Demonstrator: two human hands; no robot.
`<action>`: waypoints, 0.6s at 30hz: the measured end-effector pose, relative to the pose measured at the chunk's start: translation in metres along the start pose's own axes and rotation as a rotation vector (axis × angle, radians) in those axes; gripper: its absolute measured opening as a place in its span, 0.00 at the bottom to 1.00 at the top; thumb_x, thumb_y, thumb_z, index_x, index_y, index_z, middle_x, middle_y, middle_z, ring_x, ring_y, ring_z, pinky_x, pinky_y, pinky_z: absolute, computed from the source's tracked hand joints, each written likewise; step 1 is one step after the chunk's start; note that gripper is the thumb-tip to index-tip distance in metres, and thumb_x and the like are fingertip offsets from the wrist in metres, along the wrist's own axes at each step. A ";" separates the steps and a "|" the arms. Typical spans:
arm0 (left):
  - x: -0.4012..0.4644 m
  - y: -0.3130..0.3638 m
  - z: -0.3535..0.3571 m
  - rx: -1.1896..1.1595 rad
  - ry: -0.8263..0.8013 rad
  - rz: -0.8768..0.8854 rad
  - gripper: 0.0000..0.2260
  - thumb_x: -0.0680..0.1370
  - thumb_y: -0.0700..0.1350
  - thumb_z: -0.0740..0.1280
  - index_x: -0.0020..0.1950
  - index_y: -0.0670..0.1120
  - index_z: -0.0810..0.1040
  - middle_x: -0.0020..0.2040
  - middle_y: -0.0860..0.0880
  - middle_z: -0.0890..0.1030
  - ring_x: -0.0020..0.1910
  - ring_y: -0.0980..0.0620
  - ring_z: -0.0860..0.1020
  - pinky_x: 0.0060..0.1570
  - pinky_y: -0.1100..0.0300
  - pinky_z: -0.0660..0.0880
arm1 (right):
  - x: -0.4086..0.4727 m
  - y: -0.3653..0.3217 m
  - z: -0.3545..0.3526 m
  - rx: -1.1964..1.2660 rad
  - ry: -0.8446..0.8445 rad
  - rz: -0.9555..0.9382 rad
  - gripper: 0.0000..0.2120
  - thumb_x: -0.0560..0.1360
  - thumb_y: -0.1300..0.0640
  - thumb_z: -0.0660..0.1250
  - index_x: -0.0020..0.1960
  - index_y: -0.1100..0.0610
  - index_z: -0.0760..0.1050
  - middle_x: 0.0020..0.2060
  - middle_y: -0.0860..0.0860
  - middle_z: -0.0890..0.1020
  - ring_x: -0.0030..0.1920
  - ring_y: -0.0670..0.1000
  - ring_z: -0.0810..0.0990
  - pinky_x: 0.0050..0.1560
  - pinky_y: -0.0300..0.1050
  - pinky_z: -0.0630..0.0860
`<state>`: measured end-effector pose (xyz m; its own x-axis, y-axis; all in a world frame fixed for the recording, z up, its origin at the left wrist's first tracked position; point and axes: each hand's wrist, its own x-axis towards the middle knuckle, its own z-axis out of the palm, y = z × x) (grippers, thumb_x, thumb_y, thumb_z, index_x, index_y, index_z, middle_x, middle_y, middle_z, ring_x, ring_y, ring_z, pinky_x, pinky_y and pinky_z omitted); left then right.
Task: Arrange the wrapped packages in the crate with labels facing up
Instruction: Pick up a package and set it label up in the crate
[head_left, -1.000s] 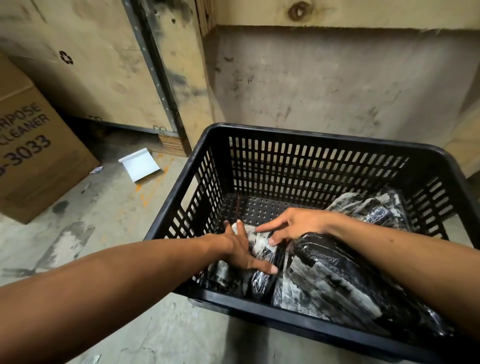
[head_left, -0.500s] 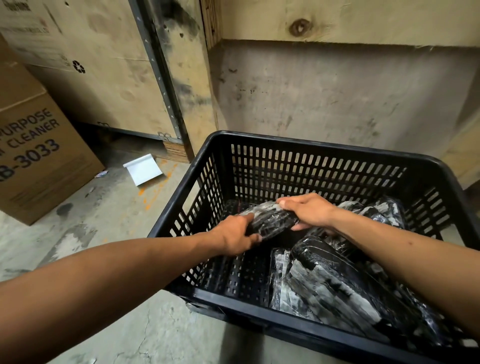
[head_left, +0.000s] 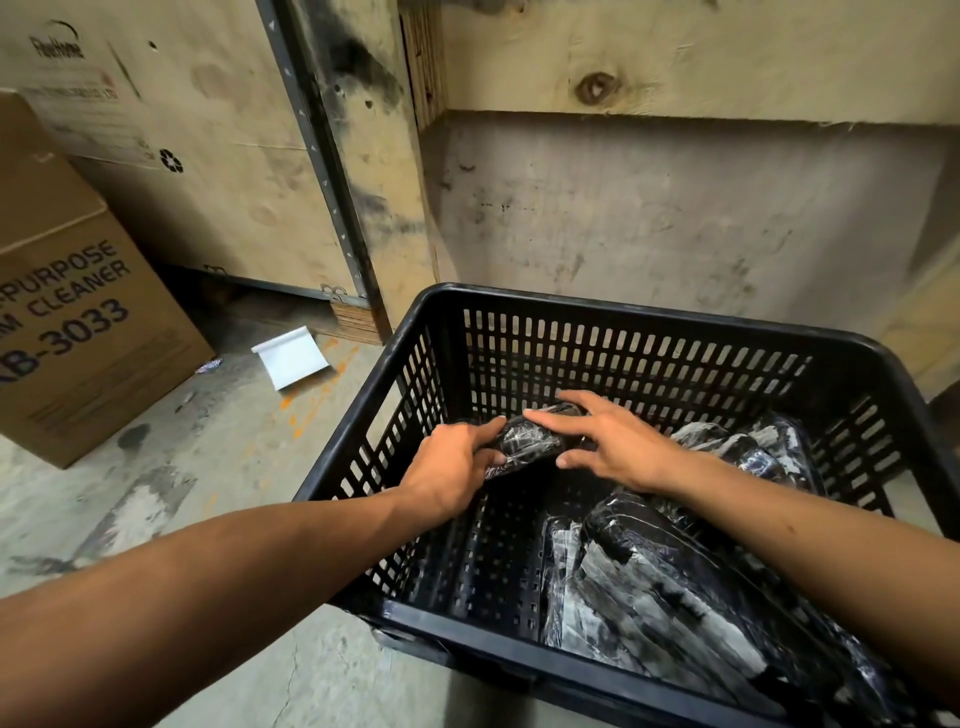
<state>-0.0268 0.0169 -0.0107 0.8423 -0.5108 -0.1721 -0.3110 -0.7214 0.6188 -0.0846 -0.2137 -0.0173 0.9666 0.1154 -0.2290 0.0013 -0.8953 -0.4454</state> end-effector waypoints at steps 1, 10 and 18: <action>0.001 0.000 -0.001 0.020 0.018 0.016 0.22 0.83 0.48 0.65 0.78 0.56 0.68 0.61 0.54 0.81 0.48 0.60 0.77 0.52 0.66 0.72 | 0.003 0.000 0.001 -0.006 0.012 -0.002 0.35 0.81 0.49 0.67 0.74 0.21 0.53 0.83 0.47 0.55 0.77 0.56 0.65 0.78 0.60 0.60; -0.005 -0.004 -0.025 -0.211 0.027 0.003 0.31 0.81 0.44 0.68 0.81 0.57 0.59 0.71 0.46 0.69 0.70 0.50 0.69 0.73 0.48 0.66 | 0.018 -0.022 -0.012 0.375 0.325 0.080 0.18 0.83 0.47 0.63 0.71 0.35 0.71 0.67 0.53 0.79 0.60 0.54 0.78 0.56 0.57 0.82; -0.001 0.011 -0.031 -0.713 0.000 0.067 0.38 0.80 0.40 0.70 0.81 0.62 0.53 0.58 0.60 0.75 0.43 0.68 0.84 0.35 0.68 0.80 | -0.005 -0.032 -0.046 0.577 0.454 0.240 0.14 0.82 0.43 0.64 0.66 0.40 0.80 0.65 0.45 0.83 0.62 0.53 0.81 0.67 0.60 0.76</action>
<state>-0.0179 0.0240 0.0205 0.8316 -0.5431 -0.1165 0.0016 -0.2074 0.9783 -0.0775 -0.2059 0.0379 0.9341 -0.3527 -0.0545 -0.2349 -0.4929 -0.8378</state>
